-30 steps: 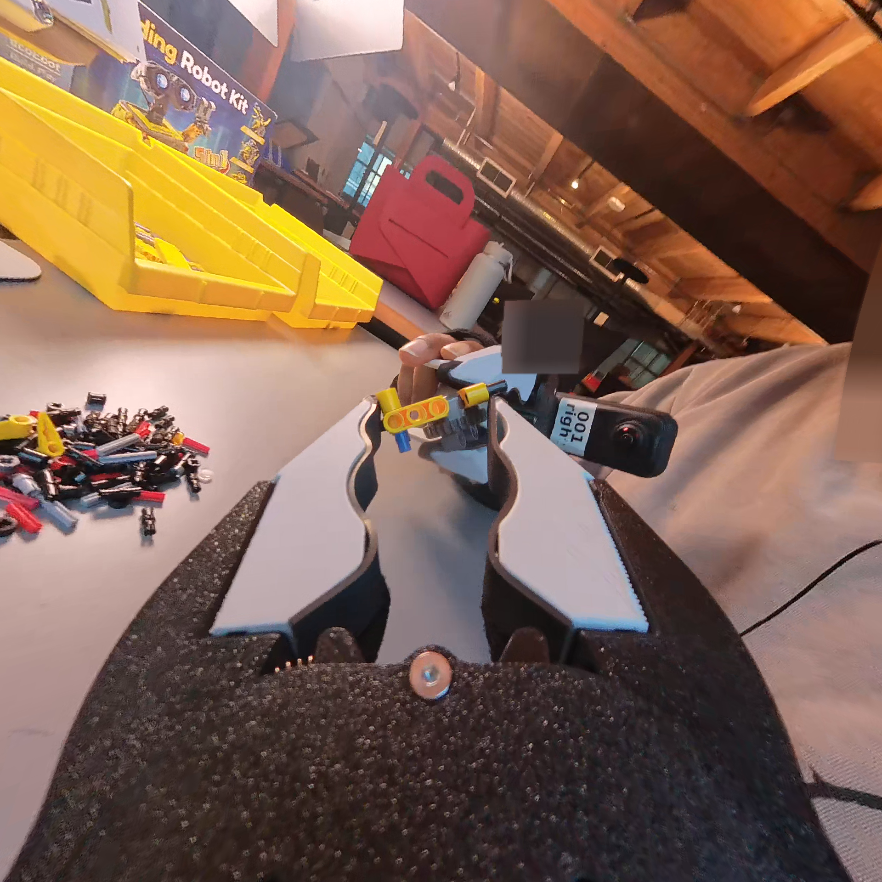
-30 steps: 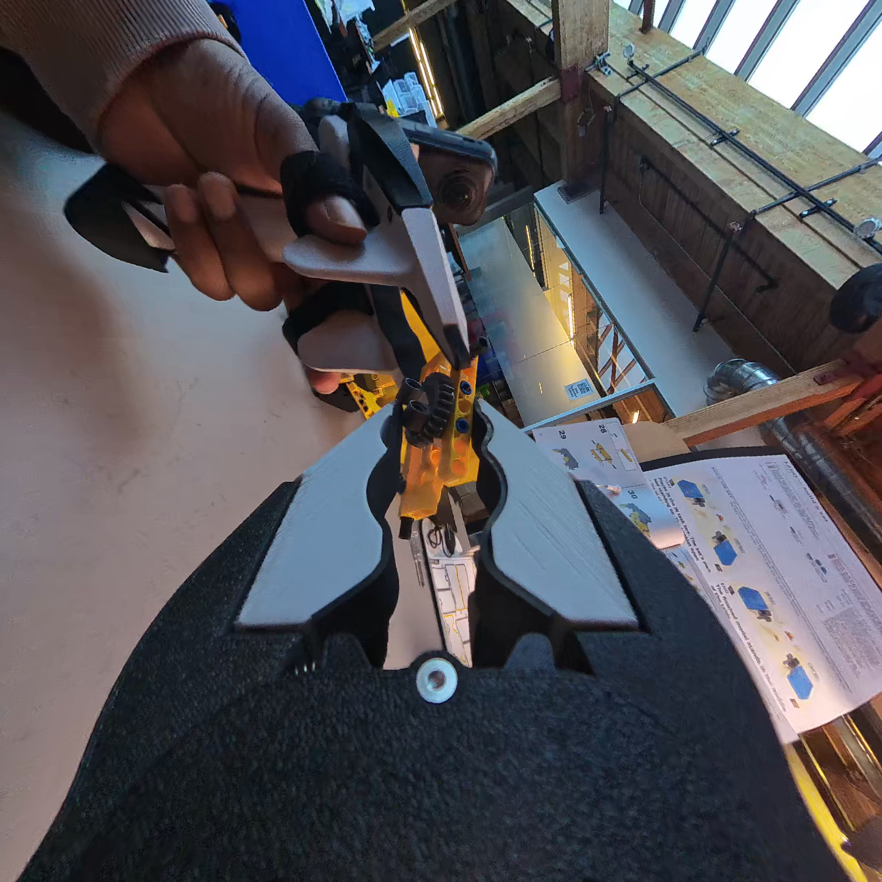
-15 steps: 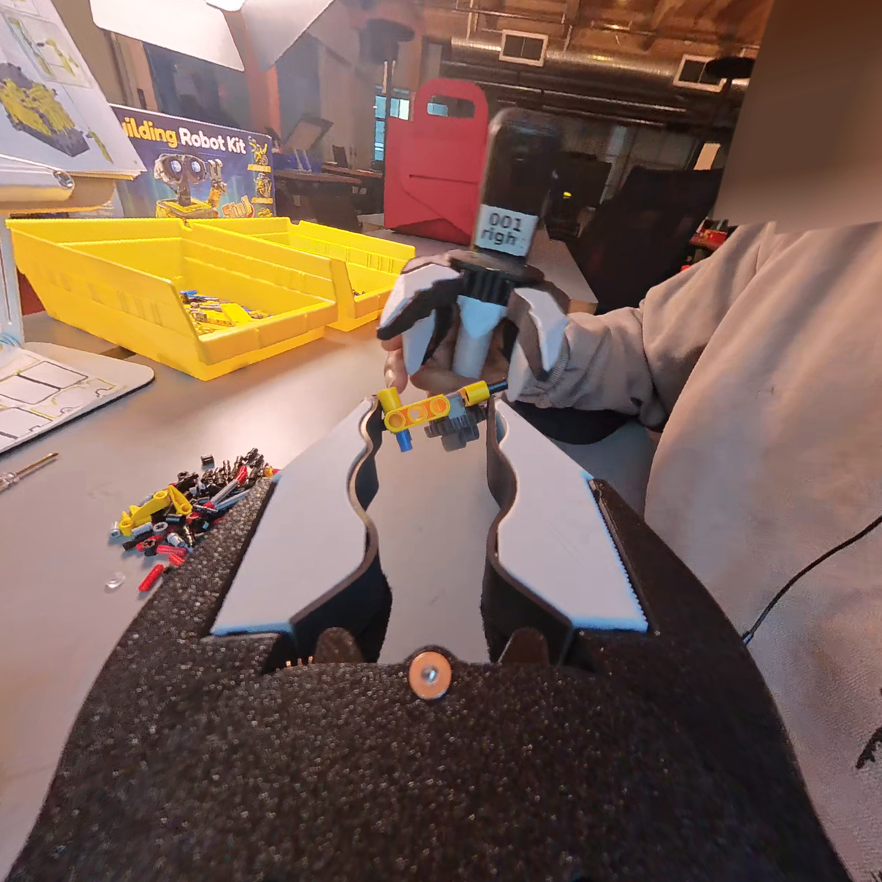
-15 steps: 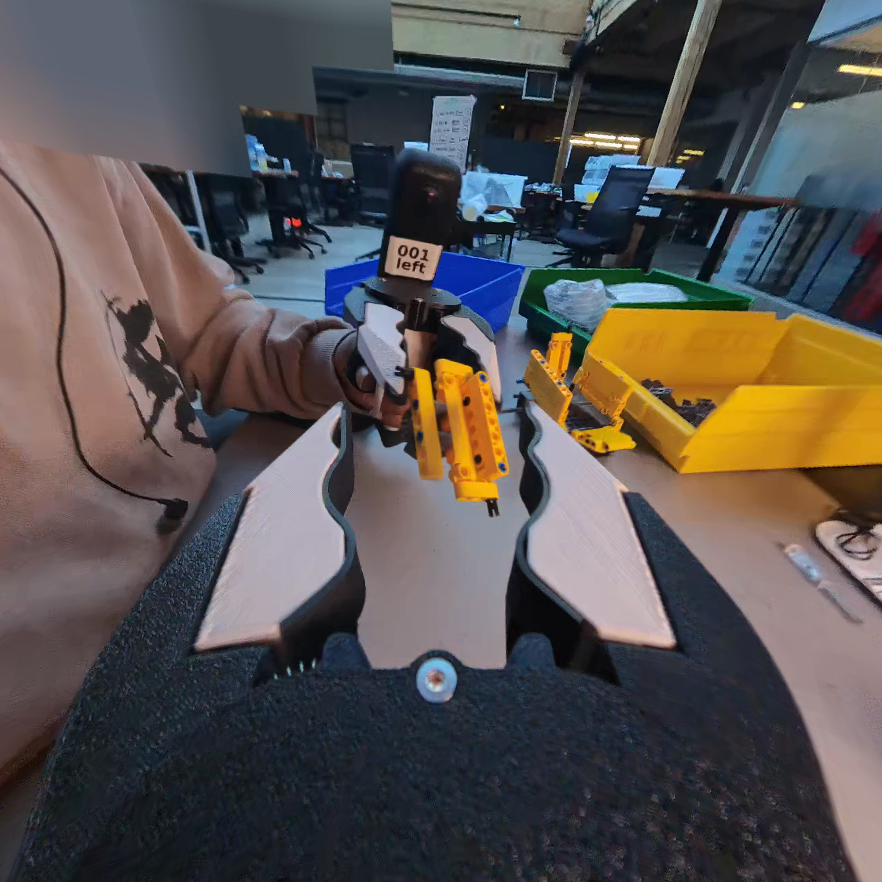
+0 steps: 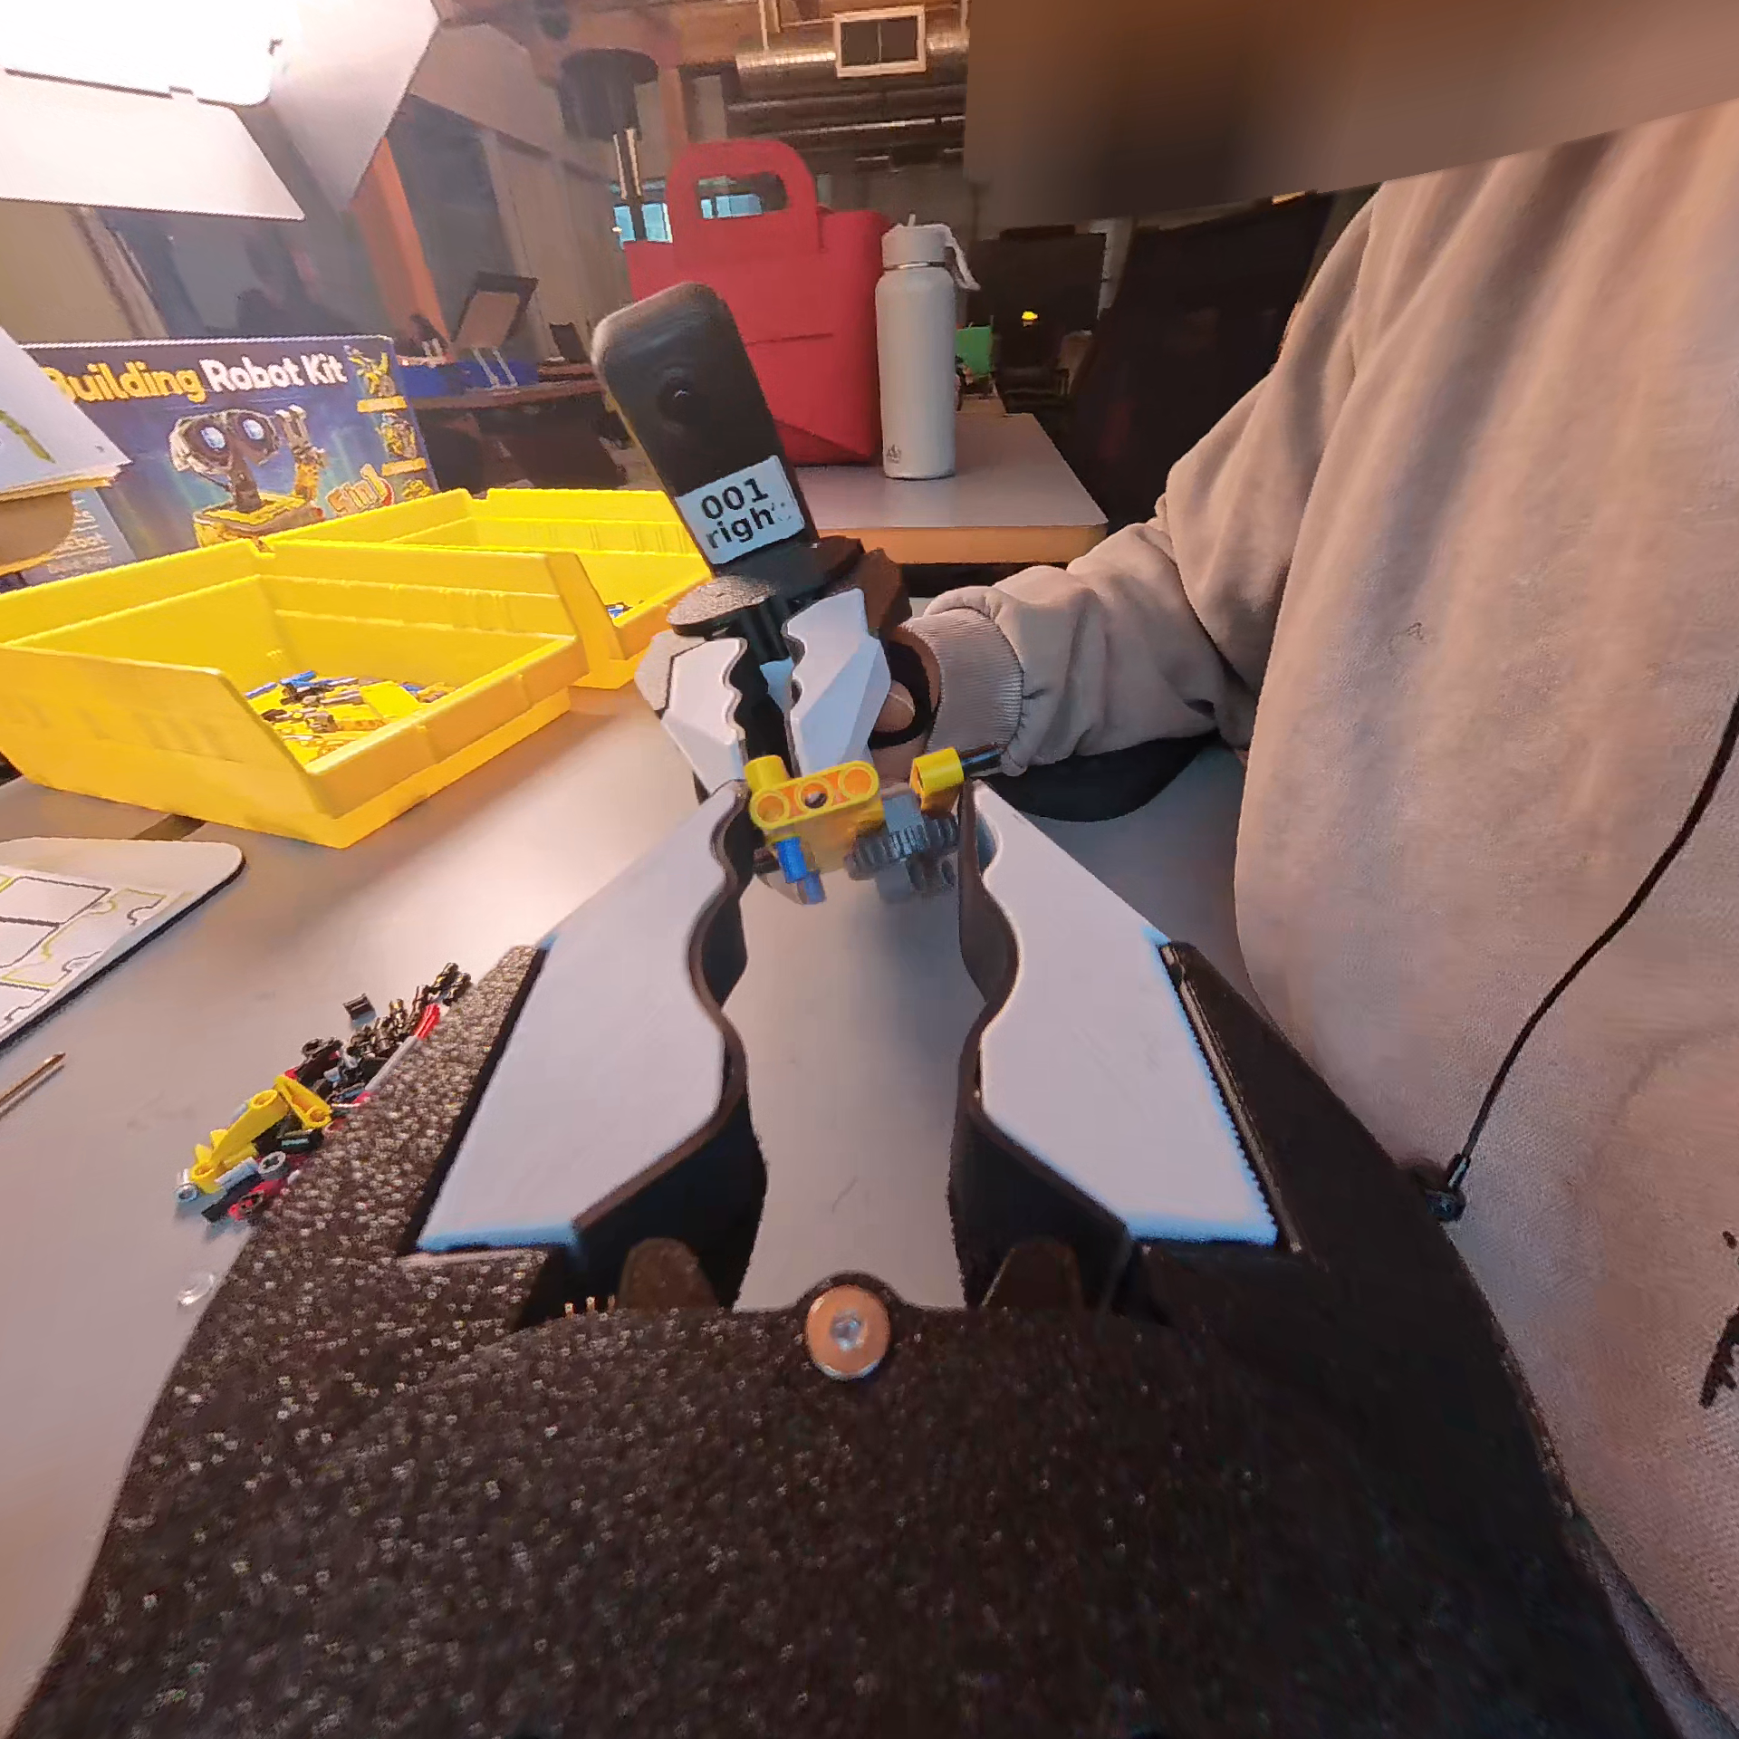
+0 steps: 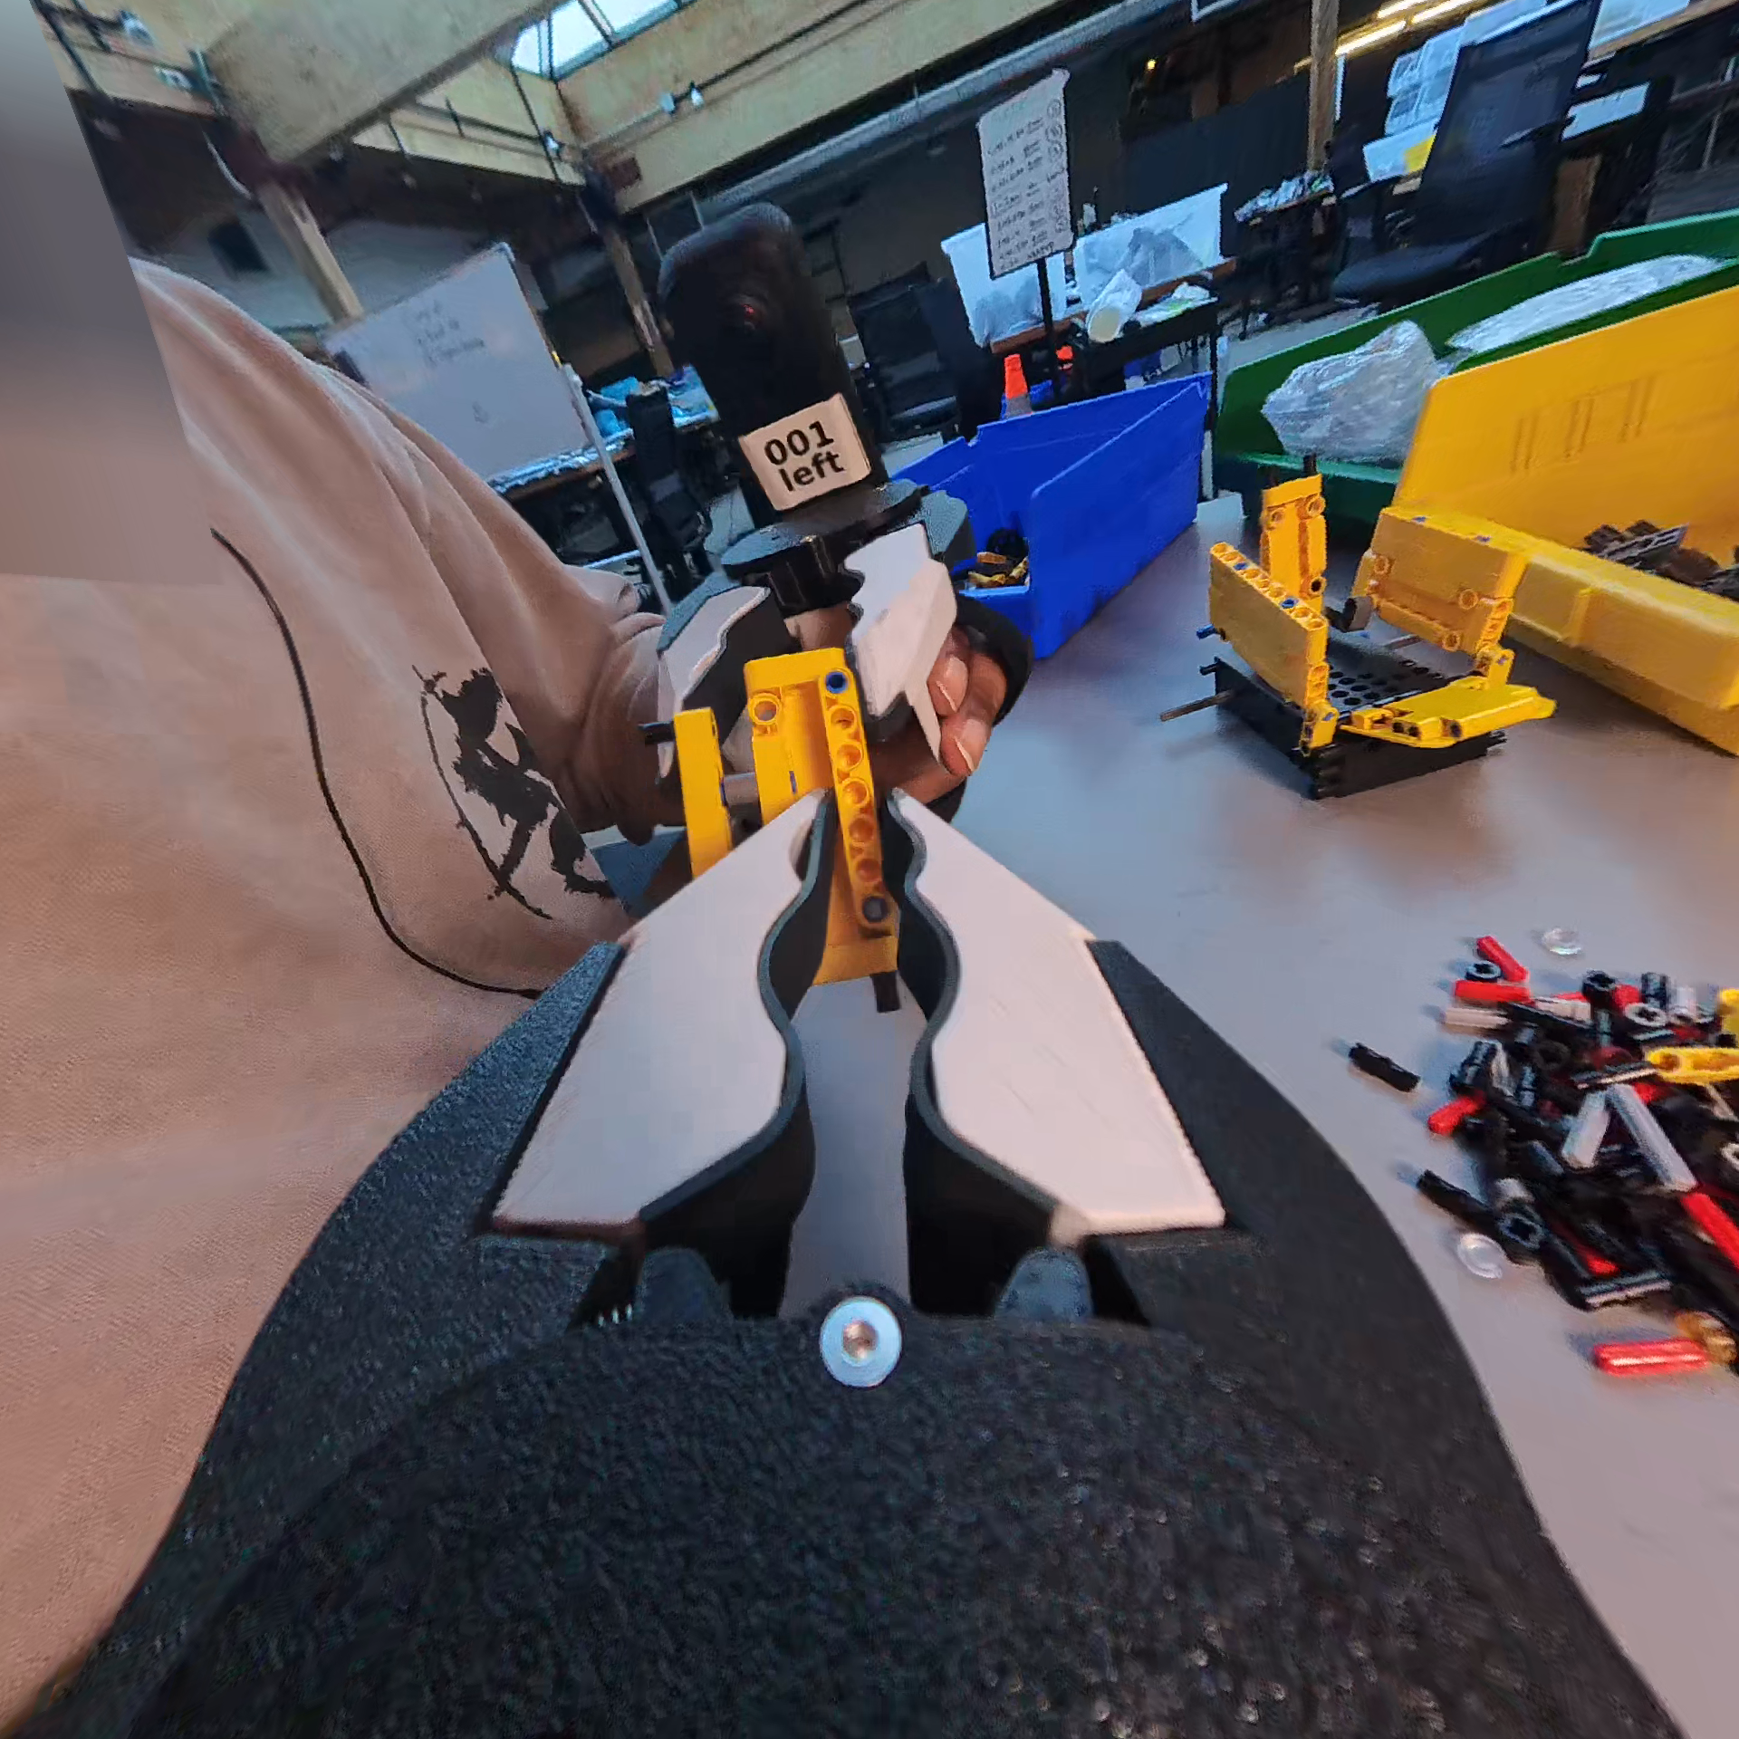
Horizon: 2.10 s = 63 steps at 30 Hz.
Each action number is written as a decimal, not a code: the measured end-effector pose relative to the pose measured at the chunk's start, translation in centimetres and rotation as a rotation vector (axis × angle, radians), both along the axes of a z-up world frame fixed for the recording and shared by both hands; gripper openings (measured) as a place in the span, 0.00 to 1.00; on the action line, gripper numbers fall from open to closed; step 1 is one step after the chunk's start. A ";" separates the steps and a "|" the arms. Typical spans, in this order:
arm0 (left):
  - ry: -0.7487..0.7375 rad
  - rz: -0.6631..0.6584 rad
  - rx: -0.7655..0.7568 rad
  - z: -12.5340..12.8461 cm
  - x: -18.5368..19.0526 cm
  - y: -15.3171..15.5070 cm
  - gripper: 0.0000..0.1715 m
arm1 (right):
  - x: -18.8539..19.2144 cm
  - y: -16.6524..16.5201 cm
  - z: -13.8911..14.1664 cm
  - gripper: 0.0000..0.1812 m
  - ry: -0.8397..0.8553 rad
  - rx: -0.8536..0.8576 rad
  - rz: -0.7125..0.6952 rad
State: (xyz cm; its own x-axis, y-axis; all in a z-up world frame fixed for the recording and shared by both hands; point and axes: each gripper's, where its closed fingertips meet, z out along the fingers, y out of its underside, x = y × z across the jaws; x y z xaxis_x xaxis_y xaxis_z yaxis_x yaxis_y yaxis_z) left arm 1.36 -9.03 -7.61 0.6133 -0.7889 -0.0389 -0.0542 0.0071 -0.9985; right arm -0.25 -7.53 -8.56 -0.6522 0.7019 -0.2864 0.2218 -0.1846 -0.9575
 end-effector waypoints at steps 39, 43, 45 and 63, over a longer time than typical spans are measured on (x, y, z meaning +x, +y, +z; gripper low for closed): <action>-0.096 0.026 -0.172 -1.4 -1.0 1.5 0.31 | -1.7 1.1 -0.2 0.05 0.187 0.348 -0.294; -0.030 0.039 -0.176 -2.0 -1.0 1.4 0.31 | -1.8 1.0 -0.8 0.06 0.162 0.422 -0.301; 0.032 0.055 -0.158 -2.5 -0.9 1.4 0.31 | -1.8 1.0 -1.1 0.06 0.155 0.479 -0.305; -0.108 0.132 -0.420 -4.6 -3.5 3.0 0.13 | -2.2 2.8 -4.1 0.03 0.251 1.168 -0.407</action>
State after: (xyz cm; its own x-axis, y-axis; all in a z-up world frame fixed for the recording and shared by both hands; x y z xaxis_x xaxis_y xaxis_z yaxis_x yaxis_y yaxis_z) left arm -2.12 -6.05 -12.21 0.6929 -0.6374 0.3370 0.0768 -0.3995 -0.9135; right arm -2.49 -4.71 -12.64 -0.2765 0.6149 0.7385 0.1369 0.7858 -0.6031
